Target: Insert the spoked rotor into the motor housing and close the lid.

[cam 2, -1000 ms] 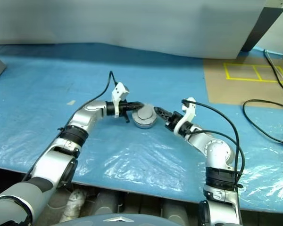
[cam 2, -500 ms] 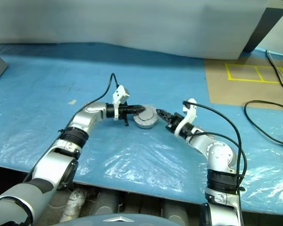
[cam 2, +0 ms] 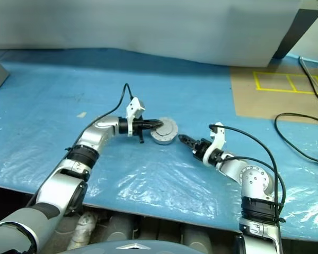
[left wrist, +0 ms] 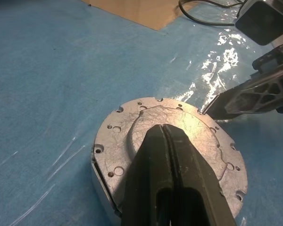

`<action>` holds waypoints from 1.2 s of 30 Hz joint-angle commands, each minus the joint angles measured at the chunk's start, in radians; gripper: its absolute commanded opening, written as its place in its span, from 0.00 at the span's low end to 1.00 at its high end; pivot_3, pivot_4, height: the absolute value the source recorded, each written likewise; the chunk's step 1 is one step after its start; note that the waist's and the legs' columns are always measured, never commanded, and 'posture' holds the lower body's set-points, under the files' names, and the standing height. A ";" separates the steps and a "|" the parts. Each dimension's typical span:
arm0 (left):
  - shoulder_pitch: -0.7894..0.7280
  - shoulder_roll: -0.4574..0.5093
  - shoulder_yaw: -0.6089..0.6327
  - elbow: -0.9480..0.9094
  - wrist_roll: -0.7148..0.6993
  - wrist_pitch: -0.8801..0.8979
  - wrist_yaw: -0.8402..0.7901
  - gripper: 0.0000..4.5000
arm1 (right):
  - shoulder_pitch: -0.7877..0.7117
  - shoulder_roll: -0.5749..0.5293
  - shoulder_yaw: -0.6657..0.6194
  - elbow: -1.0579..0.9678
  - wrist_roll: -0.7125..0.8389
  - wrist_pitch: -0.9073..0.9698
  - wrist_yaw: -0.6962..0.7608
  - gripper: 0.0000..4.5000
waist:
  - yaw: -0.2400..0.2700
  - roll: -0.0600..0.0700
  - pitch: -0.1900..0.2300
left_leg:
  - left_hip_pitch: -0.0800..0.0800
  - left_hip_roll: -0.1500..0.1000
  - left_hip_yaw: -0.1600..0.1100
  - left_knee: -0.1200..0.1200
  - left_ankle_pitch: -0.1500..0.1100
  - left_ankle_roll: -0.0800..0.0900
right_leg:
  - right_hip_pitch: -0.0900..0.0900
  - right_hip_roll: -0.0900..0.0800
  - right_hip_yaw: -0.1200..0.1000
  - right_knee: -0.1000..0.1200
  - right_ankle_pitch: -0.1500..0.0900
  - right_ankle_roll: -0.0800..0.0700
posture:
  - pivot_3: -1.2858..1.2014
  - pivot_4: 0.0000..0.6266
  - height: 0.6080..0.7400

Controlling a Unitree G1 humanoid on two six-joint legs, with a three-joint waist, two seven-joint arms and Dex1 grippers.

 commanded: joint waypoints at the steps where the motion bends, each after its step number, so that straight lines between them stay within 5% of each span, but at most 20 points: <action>1: 0.018 0.000 -0.011 -0.007 0.019 0.002 0.006 0.00 | -0.012 0.026 0.012 -0.025 0.033 0.016 0.006 0.74 | 0.000 0.000 0.000 | 0.000 0.000 0.000 0.000 0.000 0.000 | 0.000 0.000 0.000 0.000 0.000 0.000 | 0.52 0.24 1.00; 13: -0.006 0.038 0.077 -0.075 -0.097 0.134 -0.066 0.00 | -0.029 0.072 0.017 0.023 -0.017 -0.011 -0.020 0.74 | -0.002 0.000 0.000 | -0.001 0.000 0.000 -0.002 0.000 0.000 | -0.002 0.000 0.000 -0.001 0.000 0.000 | 0.52 0.24 1.00; 36: -0.003 0.031 0.043 0.036 0.006 0.015 -0.002 0.00 | -0.085 0.162 0.048 0.071 -0.061 -0.061 -0.033 0.74 | -0.004 0.000 0.000 | 0.001 0.000 0.000 -0.003 0.000 0.000 | -0.001 0.000 0.000 -0.001 0.000 0.000 | 0.52 0.24 1.00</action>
